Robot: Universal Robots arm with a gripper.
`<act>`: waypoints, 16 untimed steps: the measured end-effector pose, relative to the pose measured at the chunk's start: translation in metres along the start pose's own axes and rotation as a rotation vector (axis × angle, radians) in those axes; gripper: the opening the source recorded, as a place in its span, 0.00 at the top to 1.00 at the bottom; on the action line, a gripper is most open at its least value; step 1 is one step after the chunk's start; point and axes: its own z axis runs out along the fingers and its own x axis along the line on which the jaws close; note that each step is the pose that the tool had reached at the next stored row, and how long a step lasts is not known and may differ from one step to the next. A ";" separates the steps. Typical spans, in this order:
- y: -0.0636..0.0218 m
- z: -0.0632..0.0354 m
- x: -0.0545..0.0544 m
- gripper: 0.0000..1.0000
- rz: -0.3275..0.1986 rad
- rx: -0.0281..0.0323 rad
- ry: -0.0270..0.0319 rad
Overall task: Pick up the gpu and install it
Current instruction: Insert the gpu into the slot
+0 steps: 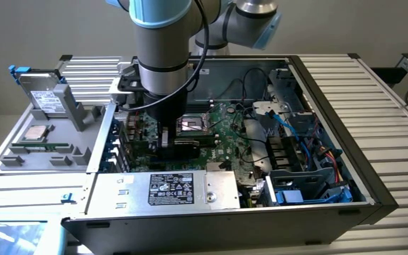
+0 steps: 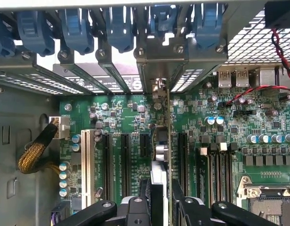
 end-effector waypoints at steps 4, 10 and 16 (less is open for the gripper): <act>-0.0002 0.0000 0.000 0.72 0.005 -0.0001 -0.0003; -0.0003 0.0003 0.000 0.72 0.005 -0.0001 -0.0003; 0.0000 0.0012 0.000 0.72 0.005 0.0000 -0.0002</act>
